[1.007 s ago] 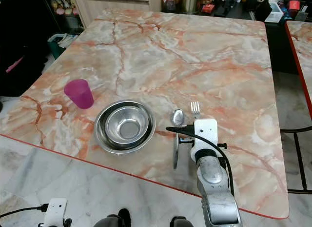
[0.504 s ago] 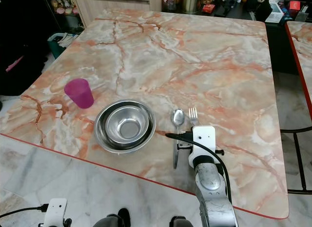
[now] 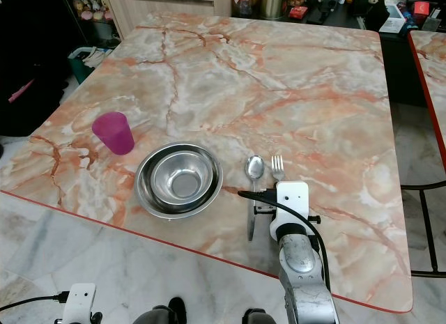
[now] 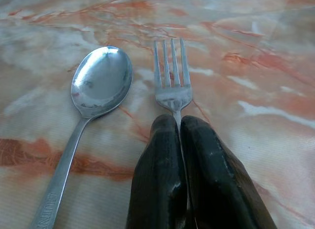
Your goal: Setting the table
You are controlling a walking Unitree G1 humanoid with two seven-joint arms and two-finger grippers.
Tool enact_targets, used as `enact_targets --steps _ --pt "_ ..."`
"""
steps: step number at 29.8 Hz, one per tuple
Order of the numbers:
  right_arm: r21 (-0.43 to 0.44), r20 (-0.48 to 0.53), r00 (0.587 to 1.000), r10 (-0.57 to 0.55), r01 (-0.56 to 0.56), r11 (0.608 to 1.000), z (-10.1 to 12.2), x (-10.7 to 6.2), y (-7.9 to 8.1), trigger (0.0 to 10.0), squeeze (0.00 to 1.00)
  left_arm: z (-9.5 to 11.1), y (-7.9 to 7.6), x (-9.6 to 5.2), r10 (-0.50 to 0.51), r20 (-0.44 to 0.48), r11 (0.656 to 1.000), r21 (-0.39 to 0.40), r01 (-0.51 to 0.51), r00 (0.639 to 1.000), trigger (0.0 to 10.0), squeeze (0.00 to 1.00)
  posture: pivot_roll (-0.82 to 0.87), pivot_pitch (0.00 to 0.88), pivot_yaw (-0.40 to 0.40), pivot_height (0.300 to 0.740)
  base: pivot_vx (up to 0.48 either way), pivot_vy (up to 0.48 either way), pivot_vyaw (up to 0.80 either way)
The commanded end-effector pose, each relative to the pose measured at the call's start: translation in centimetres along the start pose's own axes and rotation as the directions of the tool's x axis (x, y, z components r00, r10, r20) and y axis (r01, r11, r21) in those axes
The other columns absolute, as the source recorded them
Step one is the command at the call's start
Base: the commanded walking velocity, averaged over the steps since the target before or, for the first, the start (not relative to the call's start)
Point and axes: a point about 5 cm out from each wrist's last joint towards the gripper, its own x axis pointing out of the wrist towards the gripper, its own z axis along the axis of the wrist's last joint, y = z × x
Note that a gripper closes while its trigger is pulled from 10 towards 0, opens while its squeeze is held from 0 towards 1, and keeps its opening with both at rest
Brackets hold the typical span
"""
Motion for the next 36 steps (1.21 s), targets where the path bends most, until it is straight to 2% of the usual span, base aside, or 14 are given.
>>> enact_targets --steps 1,27,28,30,32,36 --pt "0.012 -0.022 1.0 -0.001 0.001 1.0 -0.6 -0.1 0.1 10.0 1.0 -1.1 0.2 -0.2 0.007 -0.036 1.0 0.01 -0.006 0.999 10.0 0.0 0.0 0.204 0.047 0.74 0.0 0.0 0.0" --pt "0.017 -0.014 1.0 0.009 -0.009 1.0 -0.3 0.0 0.4 10.0 1.0 -0.8 -0.1 -0.1 0.003 -0.044 1.0 0.013 -0.002 0.999 10.0 0.0 0.0 0.203 0.047 0.74 0.0 0.0 0.0" --pt "0.021 0.009 1.0 -0.001 0.001 1.0 0.0 0.0 0.2 10.0 0.0 -0.9 -0.1 -0.1 0.003 -0.044 1.0 0.012 -0.002 0.999 10.0 0.0 0.0 0.203 0.047 0.74 0.0 0.0 0.0" --pt "0.034 0.046 0.999 -0.011 0.009 0.999 0.5 0.0 0.1 10.0 0.0 -1.0 -0.2 -0.1 0.003 -0.044 1.0 0.01 -0.002 0.999 10.0 0.0 0.0 0.202 0.048 0.74 0.0 0.0 0.0" --pt "0.025 0.142 0.99 -0.02 0.016 1.0 2.1 0.1 -0.3 10.0 0.0 -1.1 -0.3 -0.2 0.003 -0.041 1.0 0.005 -0.002 0.999 10.0 0.0 0.0 0.202 0.048 0.74 0.0 0.0 0.0" --pt "0.04 0.2 0.98 -0.024 0.016 0.999 3.2 0.0 -0.5 10.0 0.0 -1.1 -0.3 -0.2 0.002 -0.029 1.0 -0.009 -0.002 1.0 10.0 0.0 0.0 0.202 0.047 0.74 0.0 0.0 0.0"
